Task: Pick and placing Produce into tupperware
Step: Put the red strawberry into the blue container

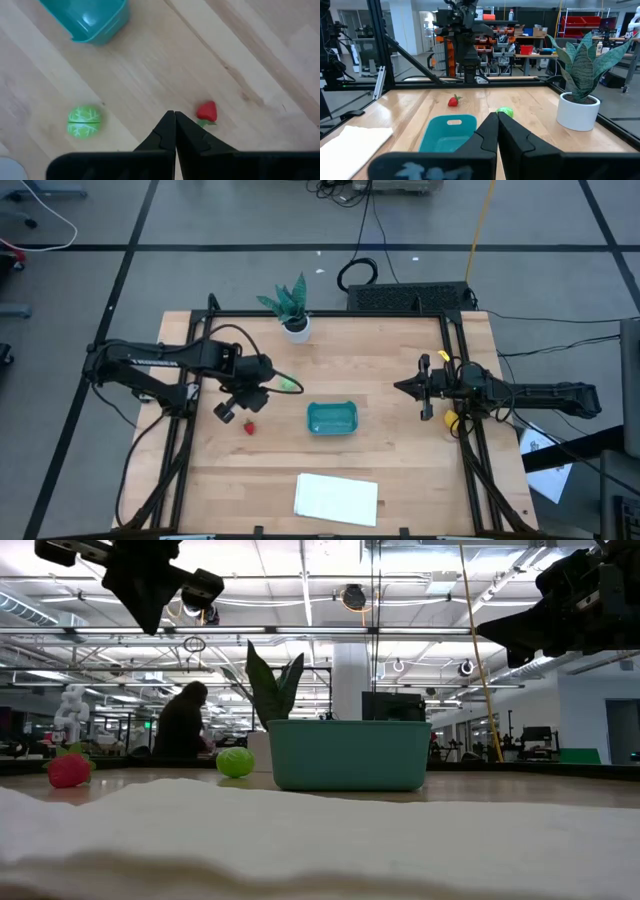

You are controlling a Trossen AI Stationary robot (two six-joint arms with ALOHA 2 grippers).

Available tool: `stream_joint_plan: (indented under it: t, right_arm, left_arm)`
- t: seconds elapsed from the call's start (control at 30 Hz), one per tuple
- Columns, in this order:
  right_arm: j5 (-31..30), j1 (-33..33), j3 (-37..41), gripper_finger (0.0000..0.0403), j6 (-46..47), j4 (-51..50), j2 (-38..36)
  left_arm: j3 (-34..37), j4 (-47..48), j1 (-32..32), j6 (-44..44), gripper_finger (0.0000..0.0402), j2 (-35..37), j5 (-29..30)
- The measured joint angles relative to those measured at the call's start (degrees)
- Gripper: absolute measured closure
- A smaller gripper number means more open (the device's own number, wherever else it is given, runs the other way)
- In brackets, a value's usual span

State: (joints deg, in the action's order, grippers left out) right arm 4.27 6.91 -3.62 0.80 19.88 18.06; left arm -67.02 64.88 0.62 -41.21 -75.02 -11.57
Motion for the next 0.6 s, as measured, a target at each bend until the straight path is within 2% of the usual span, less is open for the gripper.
stream_joint_plan:
  t: [0.3,0.6]
  right_arm:
    - [0.0,0.01,0.0,0.0403,0.0,0.0,0.0]
    - [0.0,-0.01,0.02,0.0403,0.0,0.0,0.0]
  left_arm:
    - [0.11,2.62,-3.45,2.86,0.0401,0.0,4.18]
    - [2.54,2.55,-6.62,6.04,0.0401,0.0,4.5]
